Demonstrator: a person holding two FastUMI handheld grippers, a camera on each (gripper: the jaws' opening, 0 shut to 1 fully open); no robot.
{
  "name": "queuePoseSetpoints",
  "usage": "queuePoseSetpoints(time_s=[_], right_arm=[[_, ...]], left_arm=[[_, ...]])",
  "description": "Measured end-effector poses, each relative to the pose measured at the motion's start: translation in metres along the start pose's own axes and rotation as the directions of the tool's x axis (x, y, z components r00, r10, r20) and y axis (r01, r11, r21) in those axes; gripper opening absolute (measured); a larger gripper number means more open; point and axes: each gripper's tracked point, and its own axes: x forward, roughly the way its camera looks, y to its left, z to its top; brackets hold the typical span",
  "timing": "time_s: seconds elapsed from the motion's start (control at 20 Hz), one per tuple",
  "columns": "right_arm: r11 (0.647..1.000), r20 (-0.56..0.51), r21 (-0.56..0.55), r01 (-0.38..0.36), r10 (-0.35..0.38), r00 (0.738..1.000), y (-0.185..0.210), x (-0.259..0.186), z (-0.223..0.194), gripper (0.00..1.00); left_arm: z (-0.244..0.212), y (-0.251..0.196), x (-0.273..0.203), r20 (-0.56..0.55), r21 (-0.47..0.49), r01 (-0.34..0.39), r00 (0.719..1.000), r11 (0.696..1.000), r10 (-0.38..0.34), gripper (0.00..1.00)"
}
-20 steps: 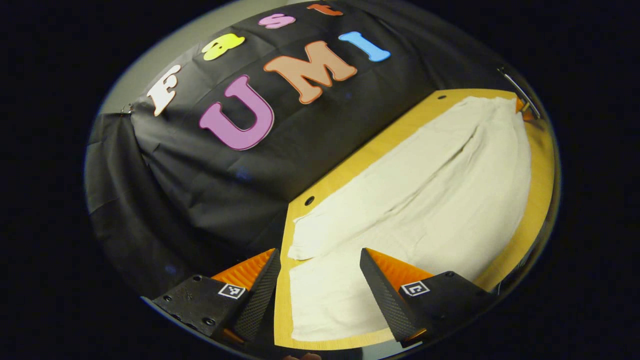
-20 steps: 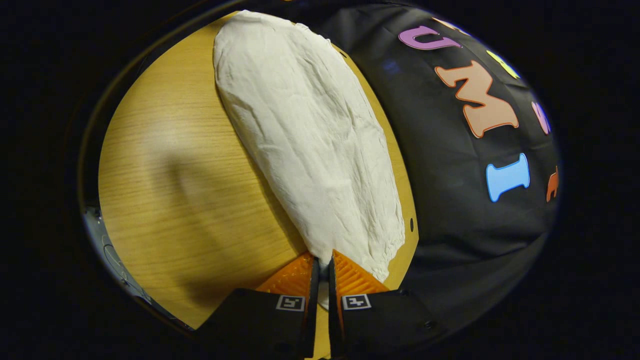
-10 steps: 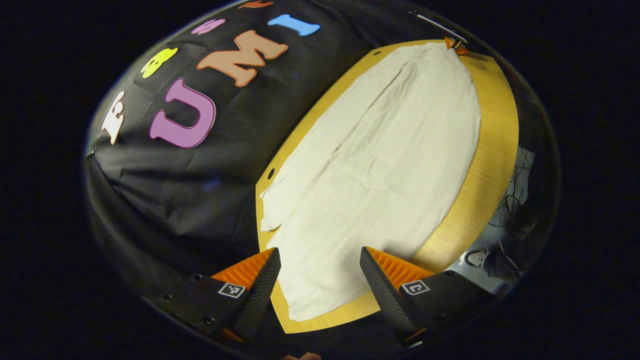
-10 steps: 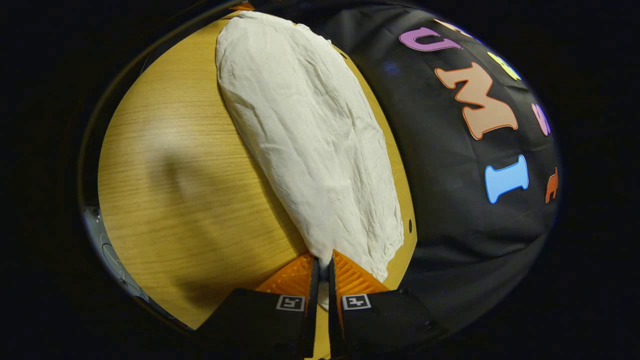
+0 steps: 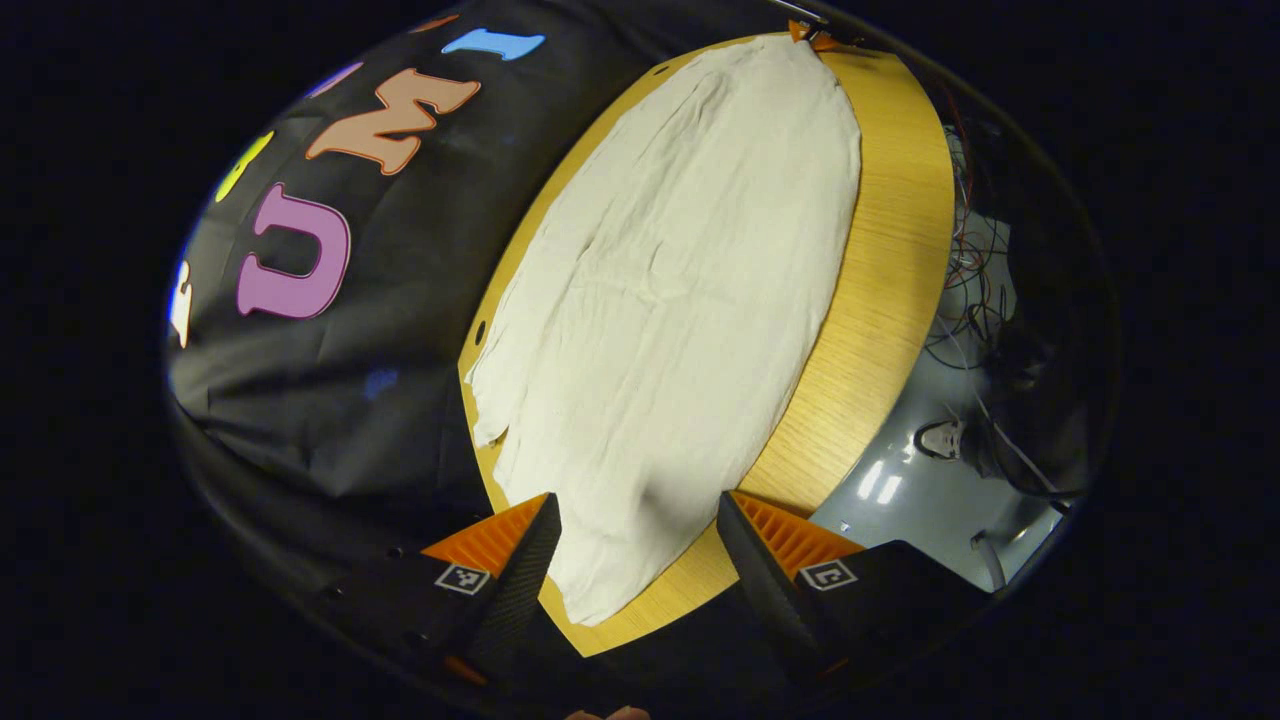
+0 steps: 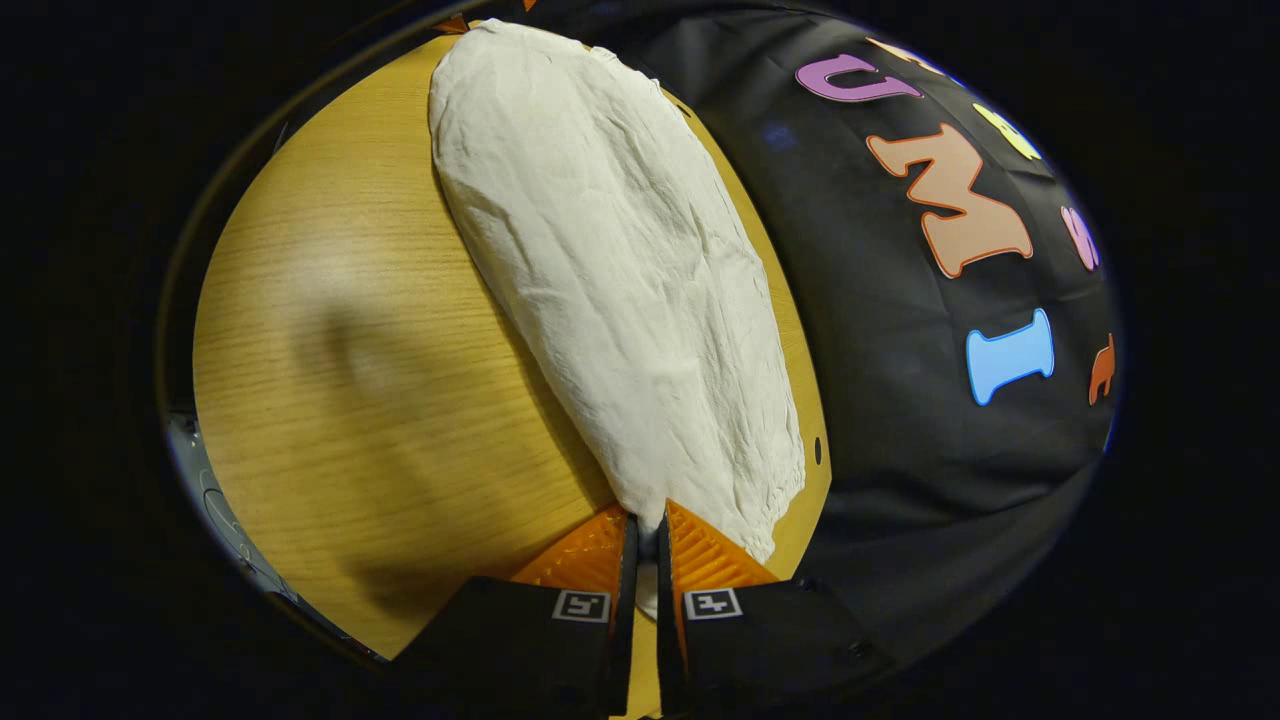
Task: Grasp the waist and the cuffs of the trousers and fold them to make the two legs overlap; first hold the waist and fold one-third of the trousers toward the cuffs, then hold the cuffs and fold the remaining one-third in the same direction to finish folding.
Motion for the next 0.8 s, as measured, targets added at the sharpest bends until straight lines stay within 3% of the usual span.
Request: queuePoseSetpoints(time_s=[0.1,0.45,0.55,0.65,0.8], right_arm=[[1.000,0.000,0.001,0.002,-0.002,1.000,0.000,0.000,0.000,0.08],[1.000,-0.001,0.000,0.012,-0.012,1.000,0.000,-0.001,-0.001,0.13],[1.000,-0.002,0.001,0.016,-0.016,1.000,0.000,-0.001,0.000,0.13],[1.000,-0.002,0.000,0.018,-0.018,1.000,0.000,-0.001,0.000,0.13],[1.000,-0.008,-0.004,0.021,-0.021,1.000,0.000,-0.001,0.000,0.13]], left_arm=[[0.001,0.003,0.005,0.000,0.028,0.015,1.000,0.999,-0.015,0.89],[0.011,0.016,0.032,-0.008,0.153,0.049,0.999,0.987,-0.049,0.81],[0.012,0.016,0.035,-0.016,0.162,0.056,0.998,0.985,-0.054,0.72],[0.011,0.014,0.042,-0.028,0.167,0.062,0.998,0.984,-0.058,0.58],[0.011,0.006,0.042,-0.057,0.154,0.081,0.996,0.985,-0.073,0.29]])
